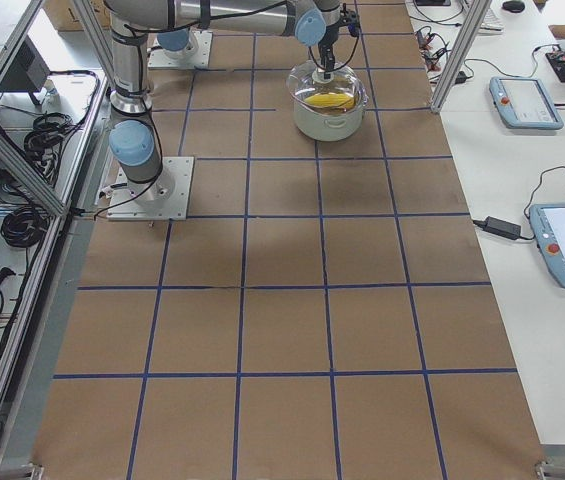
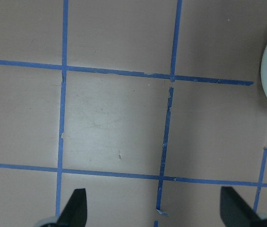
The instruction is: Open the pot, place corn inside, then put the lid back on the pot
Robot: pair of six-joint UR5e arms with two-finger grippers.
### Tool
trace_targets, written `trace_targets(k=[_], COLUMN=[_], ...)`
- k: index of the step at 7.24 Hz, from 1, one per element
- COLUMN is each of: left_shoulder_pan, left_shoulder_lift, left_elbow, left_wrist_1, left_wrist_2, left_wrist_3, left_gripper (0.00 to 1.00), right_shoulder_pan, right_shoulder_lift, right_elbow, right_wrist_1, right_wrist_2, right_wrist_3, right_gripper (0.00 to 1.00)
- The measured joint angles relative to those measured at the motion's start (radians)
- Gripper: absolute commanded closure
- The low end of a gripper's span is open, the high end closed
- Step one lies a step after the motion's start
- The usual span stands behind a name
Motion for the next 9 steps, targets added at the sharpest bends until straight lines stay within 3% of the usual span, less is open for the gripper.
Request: trace_targets(k=[6, 9], left_shoulder_pan=[0.003, -0.012], left_shoulder_lift=[0.010, -0.054], left_elbow=[-0.034, -0.036], left_wrist_1=[0.035, 0.091], left_wrist_2=[0.003, -0.001], left_wrist_3=[0.017, 0.006], left_gripper=[0.00, 0.00], right_shoulder_pan=[0.001, 0.001], right_shoulder_lift=[0.026, 0.038], right_elbow=[-0.001, -0.002], right_wrist_1=[-0.035, -0.050], right_wrist_2=[0.004, 0.005], right_wrist_3=[-0.001, -0.003], right_gripper=[0.76, 0.76])
